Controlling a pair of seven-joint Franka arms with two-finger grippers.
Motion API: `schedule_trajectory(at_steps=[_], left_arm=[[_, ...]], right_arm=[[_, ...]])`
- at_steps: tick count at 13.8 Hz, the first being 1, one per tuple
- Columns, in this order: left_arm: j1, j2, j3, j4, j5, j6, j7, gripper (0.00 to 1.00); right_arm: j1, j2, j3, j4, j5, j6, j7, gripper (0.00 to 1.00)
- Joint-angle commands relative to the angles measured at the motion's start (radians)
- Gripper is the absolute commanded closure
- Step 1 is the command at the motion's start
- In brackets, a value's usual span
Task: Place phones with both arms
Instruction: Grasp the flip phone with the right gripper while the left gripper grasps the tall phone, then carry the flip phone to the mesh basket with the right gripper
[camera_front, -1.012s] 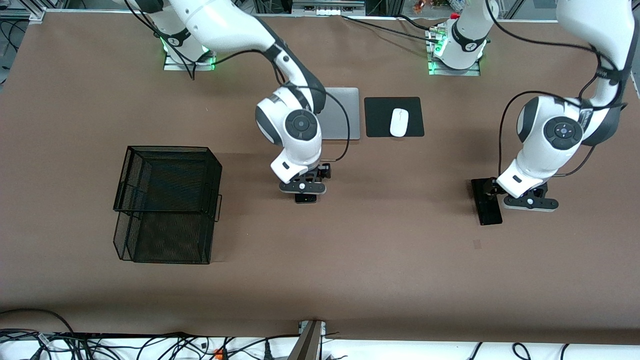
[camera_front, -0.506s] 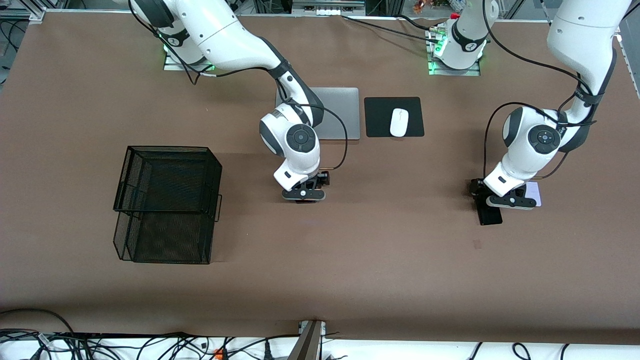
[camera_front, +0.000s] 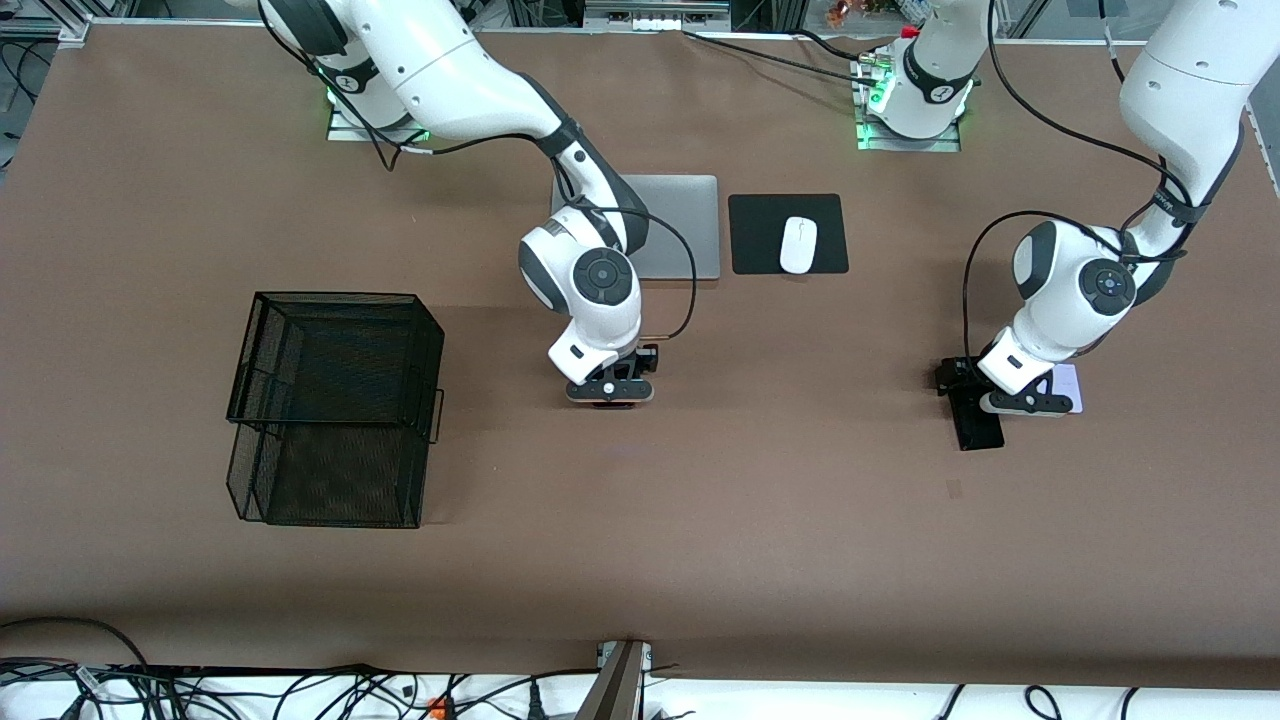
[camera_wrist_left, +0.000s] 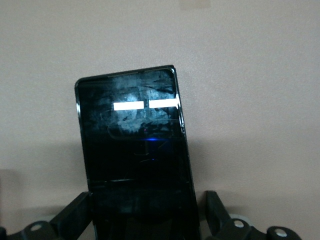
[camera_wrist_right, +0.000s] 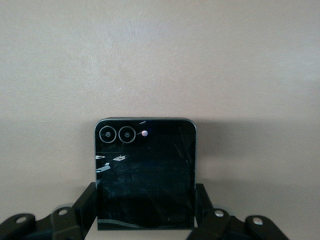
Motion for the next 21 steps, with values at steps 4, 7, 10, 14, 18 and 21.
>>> schedule_trajectory(at_steps=[4, 7, 10, 14, 18, 21], left_arm=[[0.001, -0.003, -0.019, 0.029, 0.014, -0.01, 0.001, 0.79], [-0.004, -0.044, -0.041, 0.043, 0.018, -0.06, -0.001, 0.79], [-0.002, -0.064, -0.098, 0.159, 0.017, -0.292, -0.003, 0.78], [-0.042, -0.053, -0.169, 0.389, 0.003, -0.667, -0.012, 0.78], [-0.155, -0.032, -0.169, 0.535, -0.04, -0.864, -0.102, 0.77], [-0.253, -0.008, -0.167, 0.582, -0.117, -0.873, -0.143, 0.76]], right_arm=[[-0.058, -0.171, -0.002, 0.235, 0.037, -0.446, -0.031, 0.91], [-0.154, -0.31, -0.039, 0.128, 0.038, -0.548, -0.199, 0.91], [-0.179, -0.482, -0.188, -0.105, 0.046, -0.51, -0.42, 0.91], [-0.196, -0.582, -0.38, -0.353, 0.066, -0.331, -0.701, 0.91], [-0.259, -0.56, -0.427, -0.499, 0.144, -0.157, -0.852, 0.91], [-0.288, -0.511, -0.427, -0.524, 0.179, -0.146, -0.855, 0.9]])
